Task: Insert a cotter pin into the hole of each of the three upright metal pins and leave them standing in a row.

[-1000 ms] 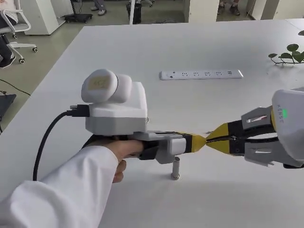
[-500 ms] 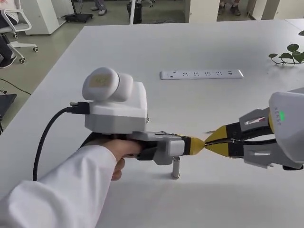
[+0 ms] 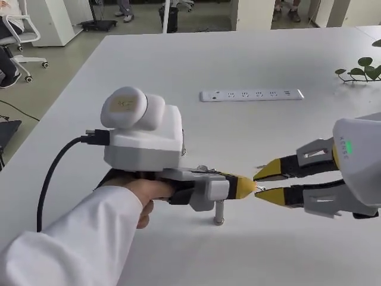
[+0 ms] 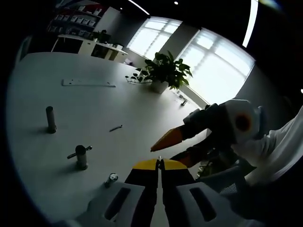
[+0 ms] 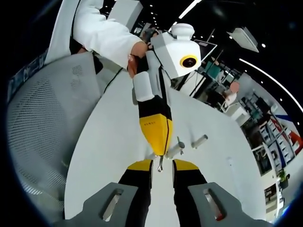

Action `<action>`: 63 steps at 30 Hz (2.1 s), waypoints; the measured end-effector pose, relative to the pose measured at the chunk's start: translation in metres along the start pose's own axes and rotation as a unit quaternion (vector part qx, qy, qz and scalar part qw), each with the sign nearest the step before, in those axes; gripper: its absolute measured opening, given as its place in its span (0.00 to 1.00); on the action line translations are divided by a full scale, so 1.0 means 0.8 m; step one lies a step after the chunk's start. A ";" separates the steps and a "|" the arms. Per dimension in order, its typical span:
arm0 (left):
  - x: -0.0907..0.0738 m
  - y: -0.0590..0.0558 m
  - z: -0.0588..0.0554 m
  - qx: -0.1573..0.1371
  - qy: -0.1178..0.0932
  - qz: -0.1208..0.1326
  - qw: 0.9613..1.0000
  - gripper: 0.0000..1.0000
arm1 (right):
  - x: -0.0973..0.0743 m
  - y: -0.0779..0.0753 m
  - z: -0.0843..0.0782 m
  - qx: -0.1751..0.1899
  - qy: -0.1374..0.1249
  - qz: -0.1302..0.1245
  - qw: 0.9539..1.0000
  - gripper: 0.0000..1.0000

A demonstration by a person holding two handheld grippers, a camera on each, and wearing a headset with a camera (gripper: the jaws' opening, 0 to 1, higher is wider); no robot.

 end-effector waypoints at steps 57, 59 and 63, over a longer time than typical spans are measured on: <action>-0.009 -0.006 -0.024 0.259 0.078 -0.040 0.962 0.01 | -0.003 0.018 -0.018 0.241 -0.036 0.095 0.965 0.00; -0.010 -0.005 -0.023 0.258 0.073 -0.038 0.963 0.01 | -0.003 0.017 -0.018 0.240 -0.039 0.093 0.965 0.00; -0.012 -0.004 -0.024 0.259 0.074 -0.040 0.962 0.02 | -0.002 0.019 -0.018 0.240 -0.039 0.099 0.965 0.00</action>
Point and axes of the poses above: the centre of the closed fingertips' face, and the gripper's own axes: x roughly forward along the fingers, y roughly to its left, z roughly out of its top, the point moved 9 cm from there along -x, roughly backward along the fingers, and after that the axes turned 13 degrees about -z, right-handed, at the moved point
